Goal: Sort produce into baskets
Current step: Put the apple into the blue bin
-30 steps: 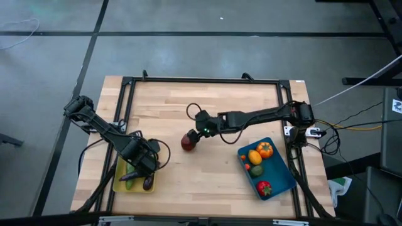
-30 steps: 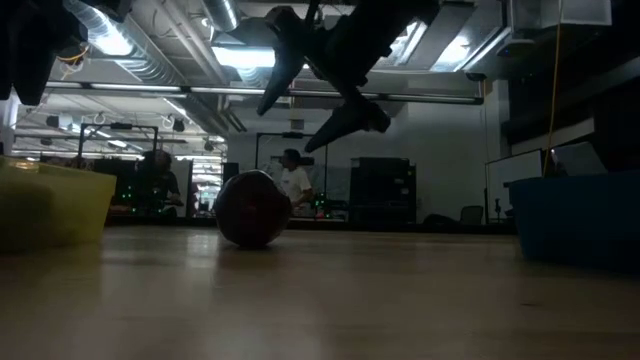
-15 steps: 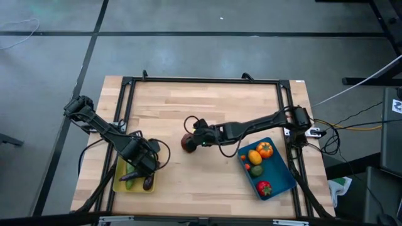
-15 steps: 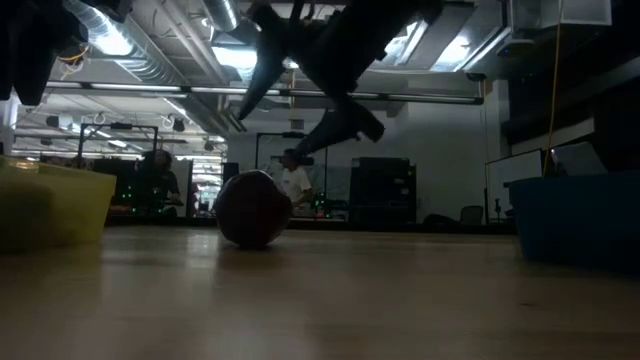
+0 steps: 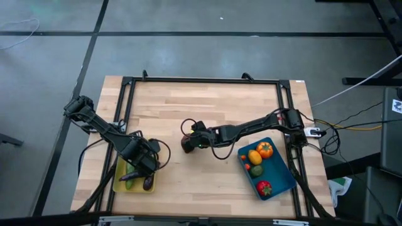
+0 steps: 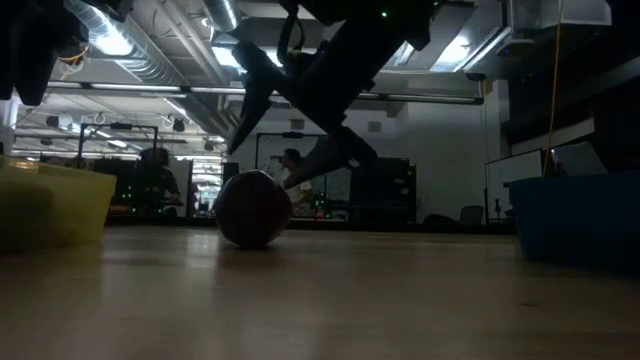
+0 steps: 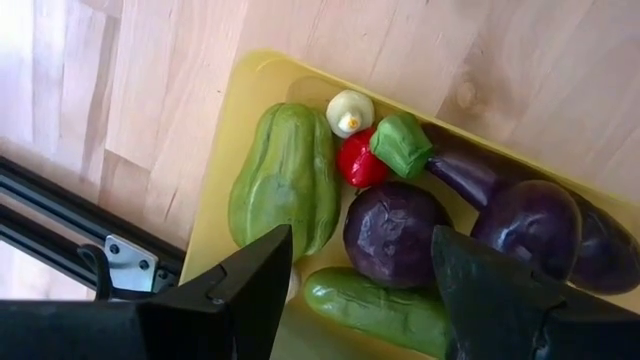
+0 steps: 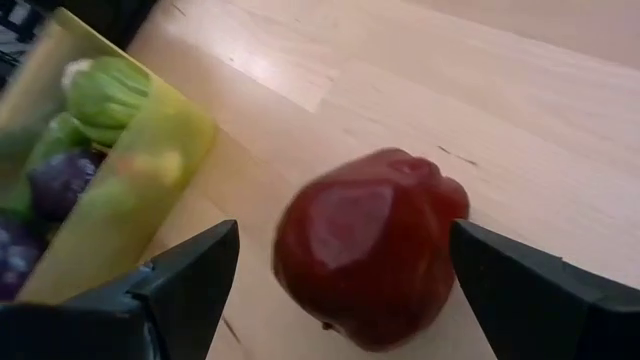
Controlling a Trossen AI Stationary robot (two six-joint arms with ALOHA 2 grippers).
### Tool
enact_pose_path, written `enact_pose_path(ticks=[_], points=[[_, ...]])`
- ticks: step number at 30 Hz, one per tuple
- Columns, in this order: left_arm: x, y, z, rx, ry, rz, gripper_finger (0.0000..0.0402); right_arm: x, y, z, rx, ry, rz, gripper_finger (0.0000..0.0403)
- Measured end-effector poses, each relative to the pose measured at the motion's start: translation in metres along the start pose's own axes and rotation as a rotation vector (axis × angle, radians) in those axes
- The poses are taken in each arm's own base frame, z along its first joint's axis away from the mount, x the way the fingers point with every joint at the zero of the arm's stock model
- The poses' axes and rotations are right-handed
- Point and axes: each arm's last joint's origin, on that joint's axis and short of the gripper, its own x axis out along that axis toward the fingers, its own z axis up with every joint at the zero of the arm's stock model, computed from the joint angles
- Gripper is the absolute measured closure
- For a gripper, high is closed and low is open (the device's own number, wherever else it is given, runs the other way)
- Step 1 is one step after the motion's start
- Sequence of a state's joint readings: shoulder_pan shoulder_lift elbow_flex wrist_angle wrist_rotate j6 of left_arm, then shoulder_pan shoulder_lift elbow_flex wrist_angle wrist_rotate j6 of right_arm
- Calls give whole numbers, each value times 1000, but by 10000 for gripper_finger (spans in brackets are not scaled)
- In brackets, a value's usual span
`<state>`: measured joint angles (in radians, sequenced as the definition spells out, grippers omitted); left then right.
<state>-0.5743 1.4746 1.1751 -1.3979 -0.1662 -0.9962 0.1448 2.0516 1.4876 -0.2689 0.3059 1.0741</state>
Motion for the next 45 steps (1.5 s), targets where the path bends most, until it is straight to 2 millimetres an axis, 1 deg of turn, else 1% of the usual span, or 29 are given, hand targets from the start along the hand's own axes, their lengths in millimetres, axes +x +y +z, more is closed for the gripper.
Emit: enact_pose_path(ticks=[6, 15, 26, 29, 36, 40, 45], points=[[0, 0, 0, 0, -4, 3, 167, 6, 2, -1, 12, -15, 26, 45], [0, 0, 1, 0, -17, 11, 167, 25, -7, -12, -2, -9, -25, 45], [0, 1, 1, 0, -27, 17, 167, 26, -8, -13, -37, 19, -25, 46], [0, 1, 1, -2, -28, 18, 167, 26, -8, -14, -42, 38, -26, 61], [0, 0, 1, -19, -28, 16, 167, 24, -14, -18, -103, 121, -67, 121], [0, 0, 1, -19, -29, 15, 167, 24, -15, -19, -120, 161, -58, 128], [0, -2, 2, -23, -42, -4, 167, 24, -14, -21, -117, 215, -31, 122]])
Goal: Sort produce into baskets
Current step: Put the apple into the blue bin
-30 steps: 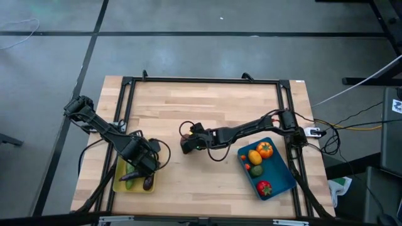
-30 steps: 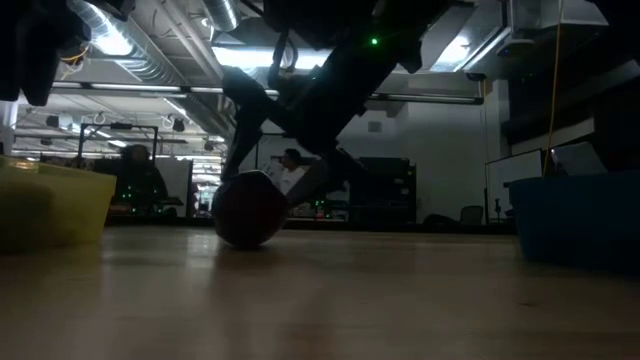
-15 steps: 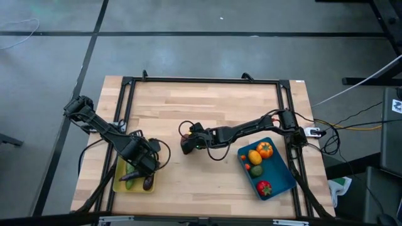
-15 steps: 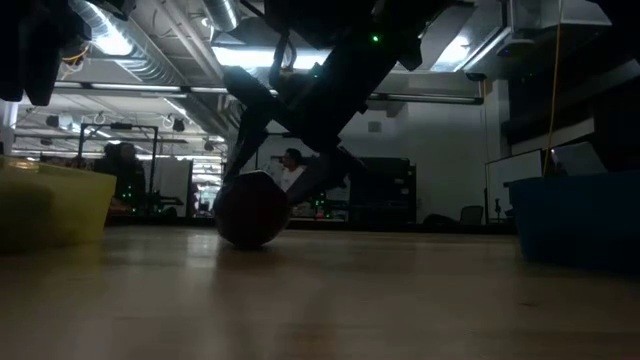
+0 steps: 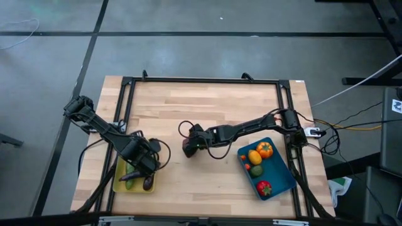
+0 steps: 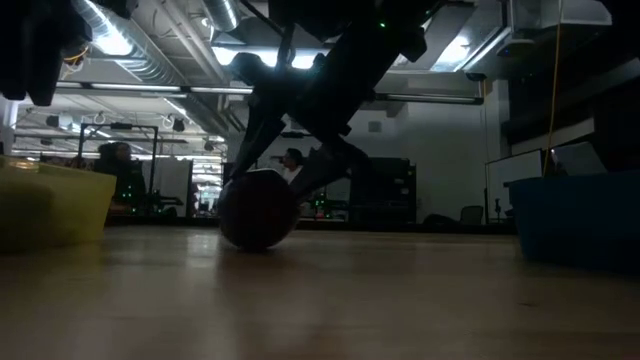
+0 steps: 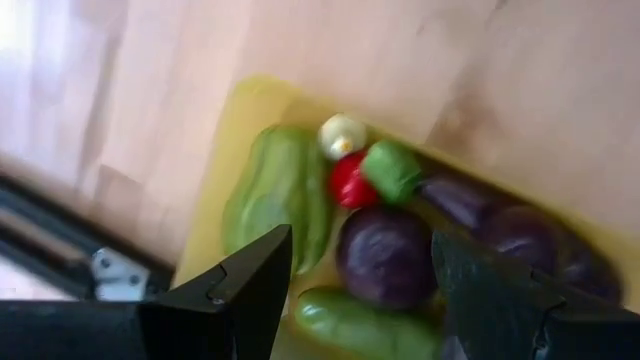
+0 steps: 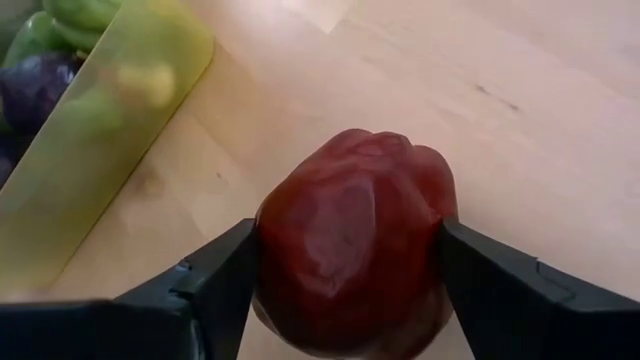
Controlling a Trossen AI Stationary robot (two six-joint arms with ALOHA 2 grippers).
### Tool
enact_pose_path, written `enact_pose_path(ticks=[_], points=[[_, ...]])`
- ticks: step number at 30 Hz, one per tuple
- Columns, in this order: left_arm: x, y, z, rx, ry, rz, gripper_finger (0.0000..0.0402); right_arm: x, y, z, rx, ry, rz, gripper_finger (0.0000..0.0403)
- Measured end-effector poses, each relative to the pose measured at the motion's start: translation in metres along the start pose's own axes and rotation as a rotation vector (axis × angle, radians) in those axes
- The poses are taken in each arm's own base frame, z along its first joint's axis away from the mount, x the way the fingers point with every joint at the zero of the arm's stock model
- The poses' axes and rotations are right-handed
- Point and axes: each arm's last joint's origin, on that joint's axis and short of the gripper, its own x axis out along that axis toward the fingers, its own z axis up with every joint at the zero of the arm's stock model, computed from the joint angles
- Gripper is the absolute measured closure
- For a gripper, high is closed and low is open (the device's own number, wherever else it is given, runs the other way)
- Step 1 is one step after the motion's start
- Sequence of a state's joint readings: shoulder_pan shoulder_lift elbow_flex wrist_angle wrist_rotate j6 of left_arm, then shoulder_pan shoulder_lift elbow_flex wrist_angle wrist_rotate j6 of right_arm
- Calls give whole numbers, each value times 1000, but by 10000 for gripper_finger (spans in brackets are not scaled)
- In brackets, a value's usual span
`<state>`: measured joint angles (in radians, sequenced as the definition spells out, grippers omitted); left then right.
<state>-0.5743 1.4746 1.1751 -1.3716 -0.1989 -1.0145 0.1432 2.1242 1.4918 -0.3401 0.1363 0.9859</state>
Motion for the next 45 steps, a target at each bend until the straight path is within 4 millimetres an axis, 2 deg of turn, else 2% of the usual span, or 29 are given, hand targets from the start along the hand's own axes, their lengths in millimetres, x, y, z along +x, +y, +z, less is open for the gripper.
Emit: enact_pose_path(ticks=[3, 7, 15, 19, 28, 34, 37, 45], points=[[0, -6, 4, 5, -51, -57, 167, 0, 0, -1, -1, 19, 5, 122], [-2, -16, 14, 28, -203, -126, 167, 0, 0, -2, -2, 50, 19, 124], [-3, -33, 30, 119, -462, -149, 167, -1, 2, -4, -28, 139, 88, 125], [12, -41, 33, 146, -498, -147, 167, -1, 3, -6, -32, 194, 125, 125], [61, -57, 36, 160, -504, -117, 167, -1, 6, -9, -51, 306, 226, 125], [84, -74, 43, 233, -533, -115, 167, -1, 10, -9, -56, 314, 285, 125], [89, -79, 45, 259, -542, -116, 167, -1, 10, -9, -55, 319, 287, 125], [89, -79, 45, 234, -546, -125, 167, -1, 13, -6, -110, 293, 335, 125]])
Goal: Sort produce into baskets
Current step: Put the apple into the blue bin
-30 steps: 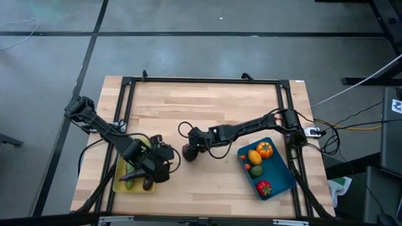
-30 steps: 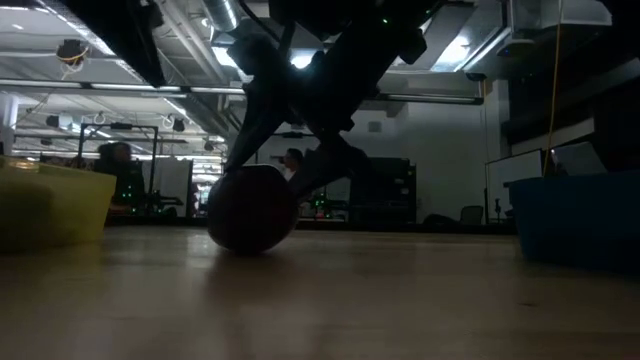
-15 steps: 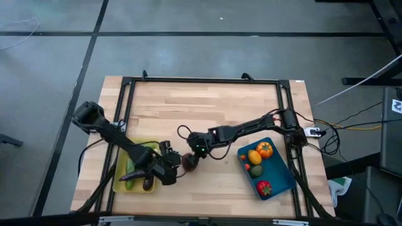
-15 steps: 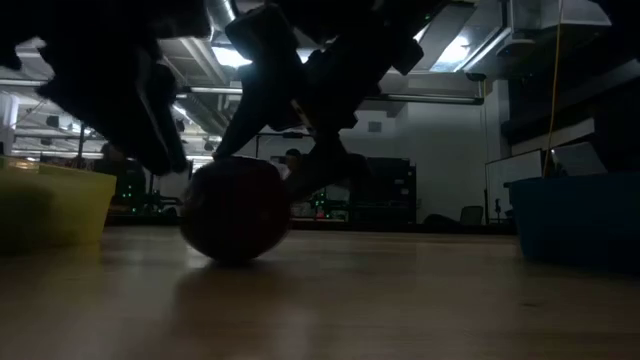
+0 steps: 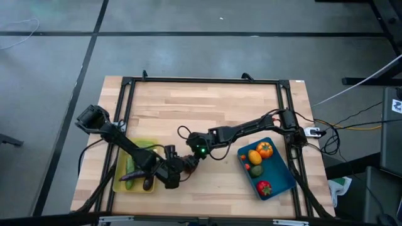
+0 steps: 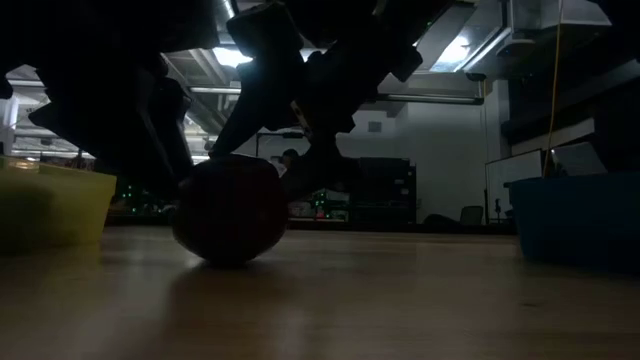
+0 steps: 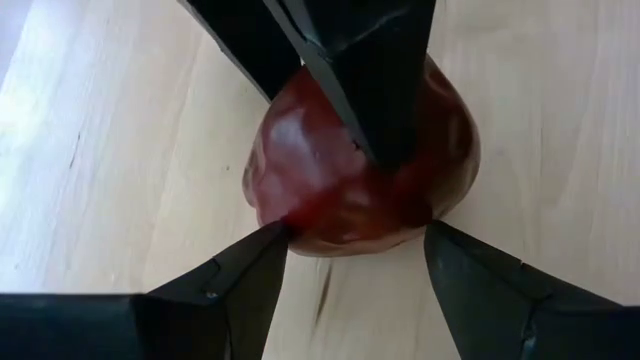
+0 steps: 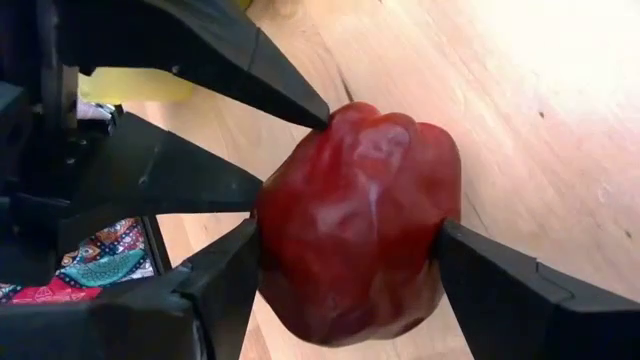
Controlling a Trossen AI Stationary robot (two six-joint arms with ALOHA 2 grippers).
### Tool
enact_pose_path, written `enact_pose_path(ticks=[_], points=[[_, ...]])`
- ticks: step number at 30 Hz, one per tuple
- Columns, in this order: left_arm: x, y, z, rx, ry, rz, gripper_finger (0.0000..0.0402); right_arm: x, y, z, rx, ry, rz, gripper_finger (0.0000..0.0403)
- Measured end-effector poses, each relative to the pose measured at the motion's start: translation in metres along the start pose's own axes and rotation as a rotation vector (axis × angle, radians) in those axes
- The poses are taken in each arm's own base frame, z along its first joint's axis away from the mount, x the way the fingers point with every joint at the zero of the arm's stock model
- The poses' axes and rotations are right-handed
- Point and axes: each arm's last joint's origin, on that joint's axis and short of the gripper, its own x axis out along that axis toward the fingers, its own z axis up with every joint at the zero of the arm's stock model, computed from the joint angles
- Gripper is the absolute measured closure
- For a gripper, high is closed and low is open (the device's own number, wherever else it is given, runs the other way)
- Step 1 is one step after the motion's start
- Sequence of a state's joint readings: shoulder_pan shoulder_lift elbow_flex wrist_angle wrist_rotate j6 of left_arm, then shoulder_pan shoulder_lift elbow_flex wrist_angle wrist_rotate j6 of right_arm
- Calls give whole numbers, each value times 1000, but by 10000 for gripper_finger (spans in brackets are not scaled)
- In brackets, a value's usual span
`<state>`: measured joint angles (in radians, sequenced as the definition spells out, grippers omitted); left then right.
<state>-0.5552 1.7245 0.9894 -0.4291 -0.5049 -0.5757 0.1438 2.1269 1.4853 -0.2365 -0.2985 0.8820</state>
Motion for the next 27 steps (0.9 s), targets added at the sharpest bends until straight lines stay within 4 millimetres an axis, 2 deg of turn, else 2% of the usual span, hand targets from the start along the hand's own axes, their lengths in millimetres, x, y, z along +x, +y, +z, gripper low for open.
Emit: enact_pose_path(ticks=[15, 18, 24, 27], points=[[0, 1, 0, 7, 4, 4, 167, 0, 2, 1, -9, -14, 18, 122], [0, 1, 0, 8, 3, 4, 167, 1, 2, 2, -29, -9, 26, 98], [0, 1, 2, 0, -17, 16, 167, 3, 0, 1, -59, -8, 23, 14], [0, 2, 1, 2, -13, 18, 167, 4, -1, 0, -58, -12, 8, 19]])
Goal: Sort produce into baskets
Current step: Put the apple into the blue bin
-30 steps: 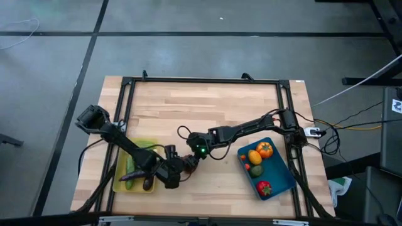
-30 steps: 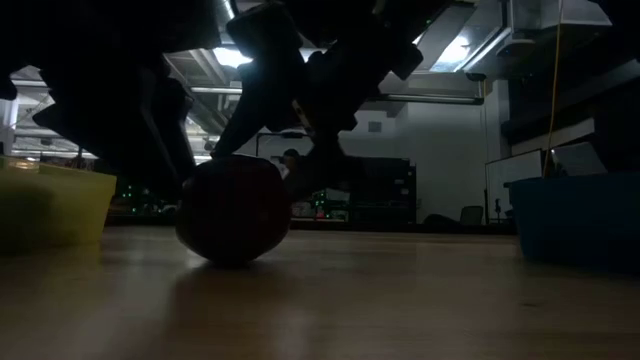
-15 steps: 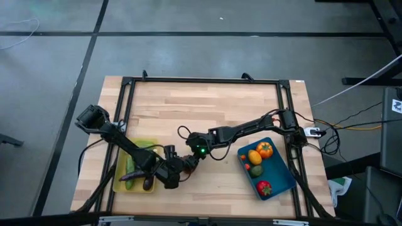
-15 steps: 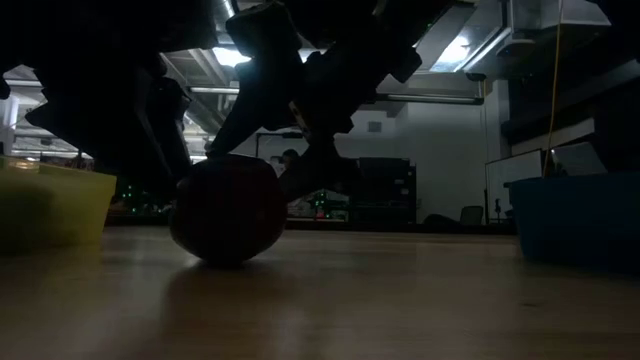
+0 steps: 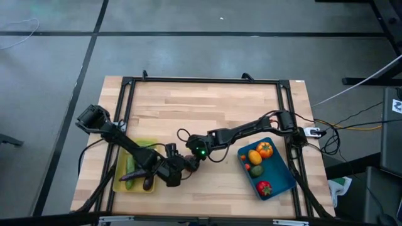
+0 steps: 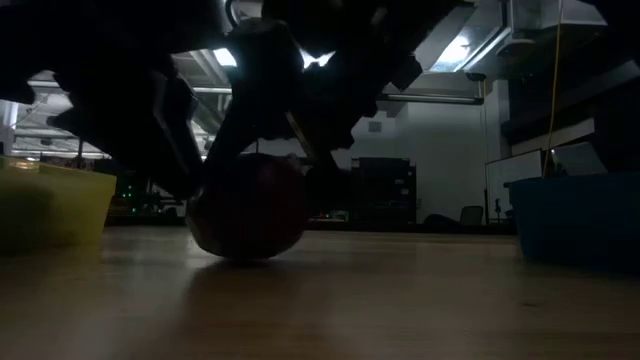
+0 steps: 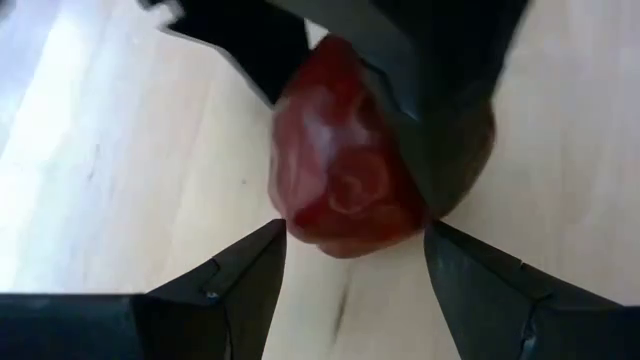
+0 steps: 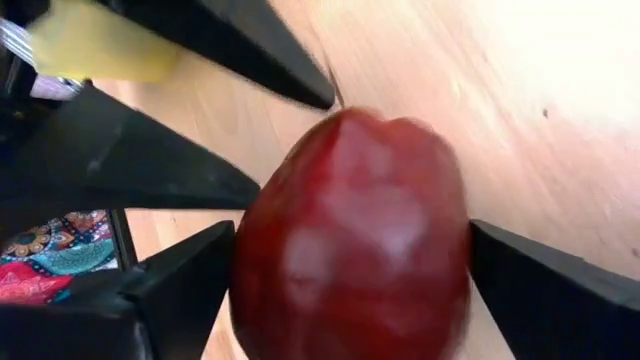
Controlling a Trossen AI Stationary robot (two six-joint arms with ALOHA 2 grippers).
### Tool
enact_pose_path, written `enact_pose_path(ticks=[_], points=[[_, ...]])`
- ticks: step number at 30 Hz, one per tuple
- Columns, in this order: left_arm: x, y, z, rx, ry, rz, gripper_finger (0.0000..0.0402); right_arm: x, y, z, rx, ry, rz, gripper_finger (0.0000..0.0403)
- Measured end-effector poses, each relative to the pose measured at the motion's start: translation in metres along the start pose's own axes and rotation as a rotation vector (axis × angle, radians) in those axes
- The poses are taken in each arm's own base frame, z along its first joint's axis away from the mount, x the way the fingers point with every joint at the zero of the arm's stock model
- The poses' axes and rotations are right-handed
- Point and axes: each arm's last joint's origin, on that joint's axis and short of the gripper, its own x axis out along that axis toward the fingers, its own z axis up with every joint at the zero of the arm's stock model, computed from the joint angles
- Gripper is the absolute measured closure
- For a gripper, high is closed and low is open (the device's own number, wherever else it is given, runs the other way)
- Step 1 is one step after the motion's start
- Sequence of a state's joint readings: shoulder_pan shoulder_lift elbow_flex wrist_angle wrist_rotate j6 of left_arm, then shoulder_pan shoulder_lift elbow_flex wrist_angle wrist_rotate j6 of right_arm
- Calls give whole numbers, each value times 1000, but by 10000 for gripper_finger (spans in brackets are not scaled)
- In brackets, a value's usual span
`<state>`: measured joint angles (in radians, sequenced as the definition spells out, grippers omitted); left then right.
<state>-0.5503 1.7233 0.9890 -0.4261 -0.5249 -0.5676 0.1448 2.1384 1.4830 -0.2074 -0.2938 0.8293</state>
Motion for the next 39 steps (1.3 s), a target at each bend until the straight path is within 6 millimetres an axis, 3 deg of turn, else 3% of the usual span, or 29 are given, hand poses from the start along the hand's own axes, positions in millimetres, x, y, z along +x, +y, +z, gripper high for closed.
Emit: enact_pose_path(ticks=[6, 15, 20, 26, 31, 35, 39], points=[[1, 1, 0, -6, 6, -2, 167, -2, 2, 1, -3, -17, -1, 48], [2, 4, 2, -1, 9, 4, 167, -2, 2, 2, -24, -28, -14, 44], [-6, 7, 6, 33, -5, -9, 167, -3, 2, -1, -18, -35, -65, 62], [-34, 18, 18, 21, -49, -34, 167, -4, 2, -1, -19, -23, -64, 102], [-68, 38, 22, -10, -84, -56, 167, -9, 4, -2, -39, 8, -41, 109], [-103, 61, 22, -46, -124, -80, 167, -28, 12, -3, -70, 20, -43, 104], [-133, 87, 19, -52, -182, -86, 167, -60, 26, -2, -124, 1, -40, 103]])
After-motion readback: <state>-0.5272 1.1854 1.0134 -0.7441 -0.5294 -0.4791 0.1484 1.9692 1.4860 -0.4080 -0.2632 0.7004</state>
